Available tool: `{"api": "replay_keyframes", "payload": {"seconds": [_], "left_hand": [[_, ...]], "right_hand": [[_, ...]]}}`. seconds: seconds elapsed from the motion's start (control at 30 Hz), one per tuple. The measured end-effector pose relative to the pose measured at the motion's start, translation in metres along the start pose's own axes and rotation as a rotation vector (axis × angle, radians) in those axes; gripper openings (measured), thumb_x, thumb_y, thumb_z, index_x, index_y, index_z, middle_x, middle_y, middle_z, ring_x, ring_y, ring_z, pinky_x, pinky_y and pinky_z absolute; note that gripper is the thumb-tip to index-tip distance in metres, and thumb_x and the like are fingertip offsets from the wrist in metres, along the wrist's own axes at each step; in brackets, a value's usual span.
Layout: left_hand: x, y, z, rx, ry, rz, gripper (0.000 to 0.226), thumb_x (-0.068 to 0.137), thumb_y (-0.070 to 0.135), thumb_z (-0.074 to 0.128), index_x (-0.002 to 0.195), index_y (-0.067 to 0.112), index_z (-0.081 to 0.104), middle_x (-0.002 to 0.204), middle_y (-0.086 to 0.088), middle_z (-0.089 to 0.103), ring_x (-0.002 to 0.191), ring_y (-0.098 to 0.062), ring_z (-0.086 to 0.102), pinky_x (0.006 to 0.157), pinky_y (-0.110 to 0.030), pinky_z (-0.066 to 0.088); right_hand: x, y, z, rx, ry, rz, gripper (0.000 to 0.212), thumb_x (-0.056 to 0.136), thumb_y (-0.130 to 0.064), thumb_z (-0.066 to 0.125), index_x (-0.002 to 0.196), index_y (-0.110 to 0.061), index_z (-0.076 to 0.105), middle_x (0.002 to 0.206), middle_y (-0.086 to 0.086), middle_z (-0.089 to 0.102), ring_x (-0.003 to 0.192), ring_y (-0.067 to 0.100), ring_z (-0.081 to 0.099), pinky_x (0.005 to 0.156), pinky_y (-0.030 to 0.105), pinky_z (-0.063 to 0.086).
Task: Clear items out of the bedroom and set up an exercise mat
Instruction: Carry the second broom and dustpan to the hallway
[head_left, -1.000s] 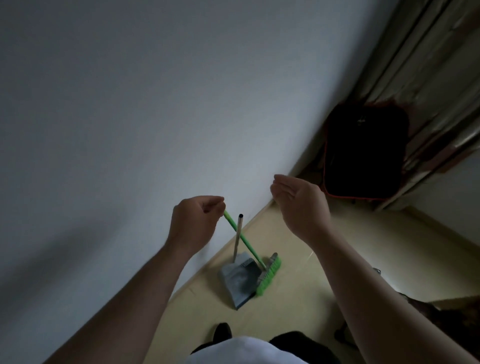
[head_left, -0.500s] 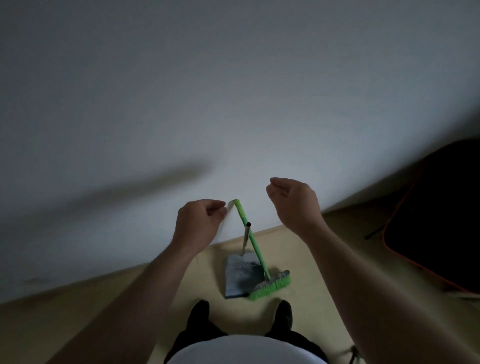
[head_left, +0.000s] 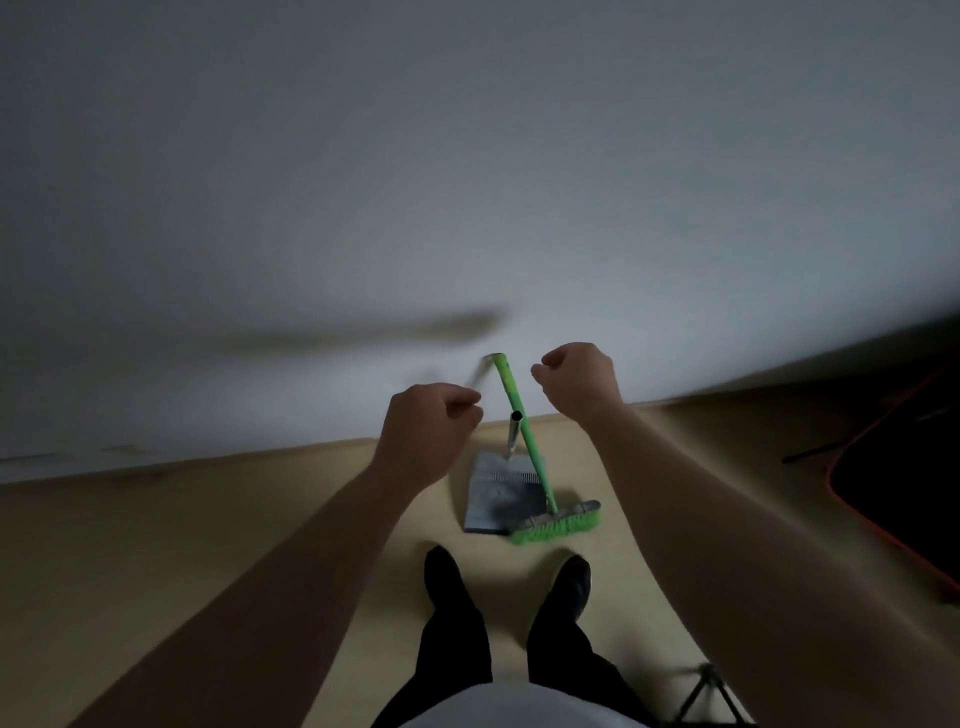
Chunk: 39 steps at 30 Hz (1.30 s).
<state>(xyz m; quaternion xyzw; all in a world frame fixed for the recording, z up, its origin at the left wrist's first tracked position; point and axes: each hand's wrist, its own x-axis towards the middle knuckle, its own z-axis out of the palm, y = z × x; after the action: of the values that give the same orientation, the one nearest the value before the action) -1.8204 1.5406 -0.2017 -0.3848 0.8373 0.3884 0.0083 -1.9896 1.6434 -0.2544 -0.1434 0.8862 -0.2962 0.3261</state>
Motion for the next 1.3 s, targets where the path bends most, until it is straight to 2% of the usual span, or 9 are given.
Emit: {"api": "replay_keyframes", "payload": {"seconds": [0.07, 0.2, 0.27, 0.43, 0.57, 0.67, 0.9, 1.17, 1.3], "left_hand": [[0.011, -0.004, 0.005, 0.008, -0.018, 0.003, 0.023, 0.086, 0.022, 0.071, 0.109, 0.020, 0.077, 0.101, 0.005, 0.077, 0.086, 0.000, 0.064, 0.088, -0.013, 0.046], [0.027, -0.016, 0.017, 0.011, -0.055, -0.022, 0.021, 0.086, 0.021, 0.071, 0.106, 0.021, 0.078, 0.098, 0.006, 0.077, 0.082, 0.003, 0.063, 0.075, 0.005, 0.037], [0.032, -0.023, 0.021, 0.005, -0.064, -0.041, 0.021, 0.085, 0.021, 0.071, 0.105, 0.022, 0.078, 0.096, 0.008, 0.077, 0.081, 0.005, 0.063, 0.073, 0.006, 0.037], [0.043, -0.036, 0.028, 0.019, -0.068, -0.045, 0.020, 0.086, 0.022, 0.070, 0.105, 0.023, 0.078, 0.095, 0.010, 0.076, 0.085, 0.002, 0.066, 0.083, -0.004, 0.044], [0.047, -0.046, 0.036, -0.009, -0.059, -0.067, 0.018, 0.086, 0.022, 0.071, 0.103, 0.024, 0.078, 0.090, 0.011, 0.076, 0.083, 0.004, 0.068, 0.087, -0.014, 0.049], [0.046, -0.054, 0.046, -0.019, -0.070, -0.056, 0.018, 0.086, 0.022, 0.072, 0.103, 0.024, 0.078, 0.091, 0.012, 0.076, 0.083, 0.005, 0.067, 0.085, -0.010, 0.049], [0.047, -0.051, 0.063, 0.016, -0.076, -0.009, 0.020, 0.085, 0.019, 0.072, 0.104, 0.021, 0.078, 0.094, 0.010, 0.076, 0.082, 0.004, 0.066, 0.078, 0.005, 0.039], [0.066, -0.032, 0.104, 0.192, -0.172, 0.061, 0.048, 0.082, 0.022, 0.075, 0.127, 0.013, 0.063, 0.118, -0.006, 0.068, 0.109, -0.022, 0.064, 0.094, -0.026, 0.047], [0.078, -0.031, 0.128, 0.307, -0.269, 0.031, 0.061, 0.081, 0.022, 0.078, 0.135, 0.009, 0.054, 0.126, -0.011, 0.060, 0.115, -0.027, 0.058, 0.084, -0.028, 0.043]], "right_hand": [[0.019, 0.005, 0.017, -0.030, -0.035, 0.029, 0.013, 0.087, -0.024, 0.065, 0.075, -0.019, 0.066, 0.078, 0.002, 0.067, 0.087, 0.023, 0.066, 0.073, 0.024, 0.046], [0.055, 0.015, 0.050, -0.104, -0.118, 0.058, 0.031, 0.086, -0.028, 0.065, 0.079, 0.001, 0.071, 0.080, 0.020, 0.072, 0.089, 0.034, 0.071, 0.076, 0.036, 0.058], [0.071, 0.020, 0.063, -0.135, -0.155, 0.058, 0.029, 0.085, -0.031, 0.065, 0.076, -0.004, 0.069, 0.084, 0.018, 0.074, 0.087, 0.031, 0.072, 0.081, 0.042, 0.059], [0.106, 0.032, 0.085, -0.185, -0.147, 0.065, 0.037, 0.085, -0.042, 0.067, 0.086, -0.005, 0.071, 0.083, 0.010, 0.074, 0.082, 0.022, 0.070, 0.084, 0.037, 0.058], [0.123, 0.037, 0.101, -0.247, -0.187, 0.037, 0.037, 0.084, -0.047, 0.071, 0.092, -0.011, 0.067, 0.085, 0.003, 0.065, 0.083, 0.021, 0.061, 0.068, 0.030, 0.047], [0.132, 0.045, 0.113, -0.289, -0.175, 0.000, 0.038, 0.085, -0.052, 0.067, 0.079, -0.016, 0.055, 0.076, 0.003, 0.057, 0.076, 0.023, 0.058, 0.056, 0.028, 0.036], [0.107, 0.072, 0.088, -0.346, -0.115, 0.027, 0.030, 0.089, -0.042, 0.065, 0.088, -0.013, 0.060, 0.088, 0.007, 0.061, 0.079, 0.026, 0.061, 0.068, 0.033, 0.051], [0.016, 0.114, 0.040, -0.417, -0.124, 0.097, 0.018, 0.081, -0.031, 0.068, 0.080, -0.013, 0.067, 0.079, 0.005, 0.060, 0.085, 0.028, 0.063, 0.067, 0.026, 0.042], [-0.017, 0.126, 0.045, -0.353, -0.145, 0.089, 0.019, 0.083, -0.030, 0.070, 0.092, -0.014, 0.071, 0.094, 0.008, 0.068, 0.091, 0.028, 0.064, 0.073, 0.028, 0.048]]}}
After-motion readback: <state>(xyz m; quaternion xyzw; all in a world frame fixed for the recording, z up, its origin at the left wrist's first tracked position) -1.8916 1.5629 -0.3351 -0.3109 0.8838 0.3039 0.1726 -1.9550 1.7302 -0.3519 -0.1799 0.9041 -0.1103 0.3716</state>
